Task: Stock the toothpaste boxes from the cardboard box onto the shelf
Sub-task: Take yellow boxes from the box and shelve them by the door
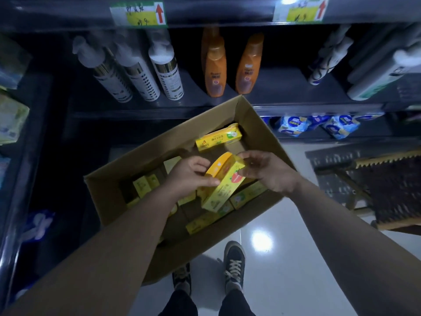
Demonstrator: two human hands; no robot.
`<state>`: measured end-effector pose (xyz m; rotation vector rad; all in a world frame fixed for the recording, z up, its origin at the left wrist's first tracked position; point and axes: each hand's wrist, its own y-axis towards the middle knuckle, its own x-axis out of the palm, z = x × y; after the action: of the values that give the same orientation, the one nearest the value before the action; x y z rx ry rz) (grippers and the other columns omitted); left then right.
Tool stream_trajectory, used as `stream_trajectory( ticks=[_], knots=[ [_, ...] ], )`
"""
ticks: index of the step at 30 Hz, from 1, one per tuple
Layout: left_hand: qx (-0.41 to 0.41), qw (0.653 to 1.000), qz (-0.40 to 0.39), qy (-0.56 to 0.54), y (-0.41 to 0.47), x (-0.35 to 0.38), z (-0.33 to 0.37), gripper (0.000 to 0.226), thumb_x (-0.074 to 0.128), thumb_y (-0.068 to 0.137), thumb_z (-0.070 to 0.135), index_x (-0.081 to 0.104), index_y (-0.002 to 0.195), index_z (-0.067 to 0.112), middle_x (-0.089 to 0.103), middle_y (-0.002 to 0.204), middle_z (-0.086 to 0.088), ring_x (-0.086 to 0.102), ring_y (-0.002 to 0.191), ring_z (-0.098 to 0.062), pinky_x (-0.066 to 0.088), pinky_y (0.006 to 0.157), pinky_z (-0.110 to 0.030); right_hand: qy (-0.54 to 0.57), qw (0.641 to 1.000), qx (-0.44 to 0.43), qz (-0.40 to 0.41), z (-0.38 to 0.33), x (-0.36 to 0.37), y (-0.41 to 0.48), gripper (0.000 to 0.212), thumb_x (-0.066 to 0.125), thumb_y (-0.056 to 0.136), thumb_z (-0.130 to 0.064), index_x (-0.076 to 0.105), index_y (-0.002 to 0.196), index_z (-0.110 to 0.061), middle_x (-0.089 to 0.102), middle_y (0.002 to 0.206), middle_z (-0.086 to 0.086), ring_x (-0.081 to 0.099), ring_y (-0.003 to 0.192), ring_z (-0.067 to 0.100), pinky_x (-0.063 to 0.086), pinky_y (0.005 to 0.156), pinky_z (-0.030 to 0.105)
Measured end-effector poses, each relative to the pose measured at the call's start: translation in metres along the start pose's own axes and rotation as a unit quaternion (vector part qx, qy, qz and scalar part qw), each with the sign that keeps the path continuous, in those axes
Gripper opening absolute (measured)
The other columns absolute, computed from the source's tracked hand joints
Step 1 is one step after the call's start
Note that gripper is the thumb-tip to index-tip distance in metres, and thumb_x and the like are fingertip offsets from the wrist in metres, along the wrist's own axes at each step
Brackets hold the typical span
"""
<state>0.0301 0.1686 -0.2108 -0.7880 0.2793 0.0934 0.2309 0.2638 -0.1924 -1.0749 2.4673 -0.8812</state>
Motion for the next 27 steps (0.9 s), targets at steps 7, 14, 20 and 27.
stream_trajectory(
  ticks=[7,14,20,27],
  knots=[
    [-0.008,0.994,0.043,0.099,0.005,0.017,-0.012,0.052,0.076,0.080,0.016,0.056,0.128,0.008,0.060,0.127,-0.008,0.056,0.108,-0.016,0.041,0.087,-0.026,0.075,0.972,-0.084,0.204,-0.005,-0.051,-0.044,0.027,0.070,0.082,-0.003,0.063,0.108,-0.004,0.071,0.098,0.010,0.067,0.091,0.017,0.052,0.085,0.028],
    [0.034,0.974,-0.038,0.220,0.021,0.063,-0.021,0.082,0.082,0.072,0.015,0.040,0.143,0.015,0.047,0.142,-0.004,0.048,0.123,-0.018,0.039,0.092,-0.023,0.099,0.957,-0.083,0.259,0.017,-0.065,-0.051,0.025,0.071,0.083,-0.009,0.067,0.108,-0.007,0.072,0.104,0.007,0.066,0.103,0.020,0.048,0.099,0.043],
    [0.062,0.966,0.032,0.250,0.033,0.076,-0.032,0.056,0.065,0.085,0.015,0.047,0.138,0.014,0.059,0.129,-0.011,0.056,0.115,-0.030,0.043,0.090,-0.029,0.143,0.949,-0.086,0.267,0.024,-0.067,-0.051,0.023,0.063,0.088,-0.006,0.064,0.112,-0.004,0.068,0.112,0.015,0.065,0.107,0.026,0.047,0.101,0.042],
    [0.015,0.987,0.150,0.061,-0.001,0.034,0.001,0.051,0.068,0.083,0.027,0.054,0.130,0.013,0.057,0.115,0.004,0.061,0.105,-0.026,0.045,0.078,-0.028,0.146,0.944,-0.084,0.283,-0.006,-0.059,-0.062,0.019,0.067,0.087,-0.013,0.065,0.106,-0.012,0.069,0.110,0.011,0.064,0.107,0.026,0.048,0.099,0.044]
  ],
)
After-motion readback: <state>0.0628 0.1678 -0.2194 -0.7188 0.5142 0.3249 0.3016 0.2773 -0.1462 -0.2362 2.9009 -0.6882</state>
